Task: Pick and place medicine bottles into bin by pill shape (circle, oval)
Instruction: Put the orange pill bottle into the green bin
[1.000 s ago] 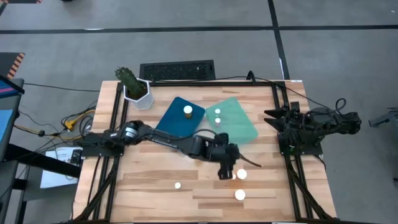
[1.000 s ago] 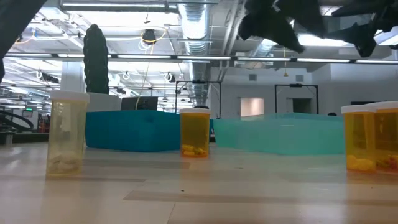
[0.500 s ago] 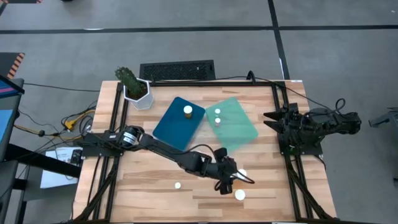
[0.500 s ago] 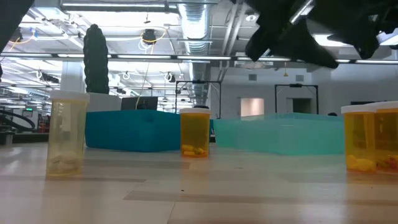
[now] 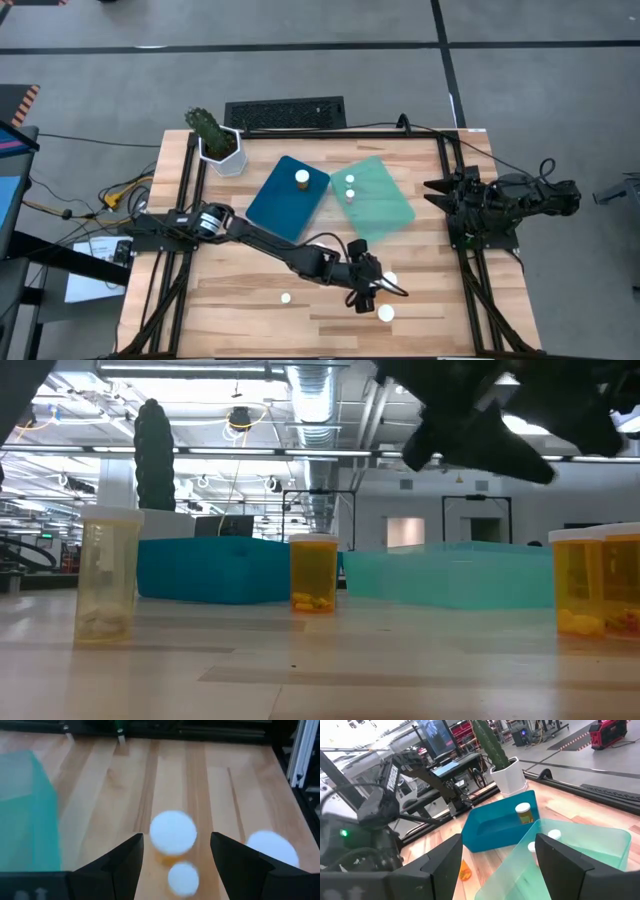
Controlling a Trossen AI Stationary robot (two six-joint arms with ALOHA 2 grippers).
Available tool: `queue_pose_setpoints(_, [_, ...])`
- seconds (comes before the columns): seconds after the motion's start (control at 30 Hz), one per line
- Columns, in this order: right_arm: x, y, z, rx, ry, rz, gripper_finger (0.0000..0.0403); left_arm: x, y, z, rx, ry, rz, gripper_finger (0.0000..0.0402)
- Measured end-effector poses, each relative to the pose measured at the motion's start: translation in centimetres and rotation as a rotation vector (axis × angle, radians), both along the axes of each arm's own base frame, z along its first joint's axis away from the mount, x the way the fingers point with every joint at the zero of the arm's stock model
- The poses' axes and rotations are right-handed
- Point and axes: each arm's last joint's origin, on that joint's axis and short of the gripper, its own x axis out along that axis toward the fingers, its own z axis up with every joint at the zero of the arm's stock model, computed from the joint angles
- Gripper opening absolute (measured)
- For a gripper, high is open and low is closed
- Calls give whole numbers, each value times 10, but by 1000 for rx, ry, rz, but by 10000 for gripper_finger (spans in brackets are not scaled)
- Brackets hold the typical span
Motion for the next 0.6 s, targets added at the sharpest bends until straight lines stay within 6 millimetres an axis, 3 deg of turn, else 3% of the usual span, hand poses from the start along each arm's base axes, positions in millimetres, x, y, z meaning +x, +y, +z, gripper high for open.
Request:
queue_pose_setpoints(0.17, [0,0,-1,-2,8,1,260,5,-3,-18,-8,50,-21,224])
queue_pose_setpoints(0.6, [0,0,-2,-4,21,1,260,3,-3,-27,-7,95,-34,224])
